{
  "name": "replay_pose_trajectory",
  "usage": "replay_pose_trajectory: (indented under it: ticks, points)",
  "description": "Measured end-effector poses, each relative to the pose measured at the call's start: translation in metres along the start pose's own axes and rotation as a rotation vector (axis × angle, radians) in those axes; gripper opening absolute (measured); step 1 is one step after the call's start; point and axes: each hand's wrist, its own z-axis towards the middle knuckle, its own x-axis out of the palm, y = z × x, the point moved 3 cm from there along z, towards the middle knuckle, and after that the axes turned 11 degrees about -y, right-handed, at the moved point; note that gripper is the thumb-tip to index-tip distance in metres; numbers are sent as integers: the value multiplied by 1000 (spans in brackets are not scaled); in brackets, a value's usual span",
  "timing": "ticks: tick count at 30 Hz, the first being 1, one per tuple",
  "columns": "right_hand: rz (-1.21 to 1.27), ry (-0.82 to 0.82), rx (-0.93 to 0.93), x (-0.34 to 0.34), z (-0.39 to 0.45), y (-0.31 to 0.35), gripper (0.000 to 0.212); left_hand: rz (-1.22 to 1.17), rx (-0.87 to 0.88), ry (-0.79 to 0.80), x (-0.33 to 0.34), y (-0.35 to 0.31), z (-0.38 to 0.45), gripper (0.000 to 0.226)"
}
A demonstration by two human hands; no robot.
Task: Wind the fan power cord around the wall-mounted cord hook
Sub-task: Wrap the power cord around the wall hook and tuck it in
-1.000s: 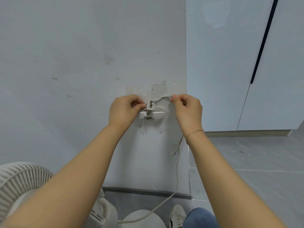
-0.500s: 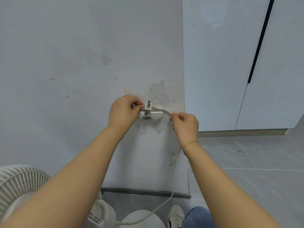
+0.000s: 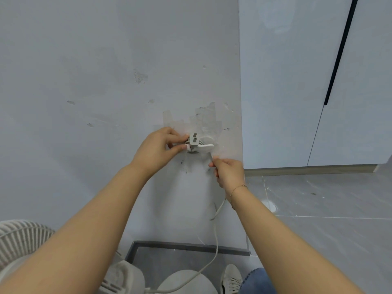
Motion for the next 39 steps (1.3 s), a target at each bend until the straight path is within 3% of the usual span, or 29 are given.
replay_pose_trajectory:
  ticks: [5,12,17,21,24,29,33,36,39]
  points:
    - [91,74,124,15,-11,-6,33,-43,-44,-12,2,0,2,24]
    - [90,301,217,28,-21,-12,29,-70,-65,-22,0,-2,8,22]
    - [224,493,460,25,-24,-31,22,-96,-77,-76,-7,1,9,15]
    - [205,403,465,21,-23,-45,21,51,-122,-188,-15,10,7,15]
    - [376,303,574,28,-22,-47,19,130,-204,-128,-15,20,4,19]
    - [495,270,633,40,-24,-54,17,22,-292,-48,-16,25,-4,27]
    - [418,240,552,46,-24,-56,12,92,-392,73,-17,37,-10,11]
    - [298,246,447,44,-25,-51,11,111,-512,196,-16,46,-16,16]
    - [163,299,338,44,-26,-38,14,77,-543,182,-18,47,-17,16]
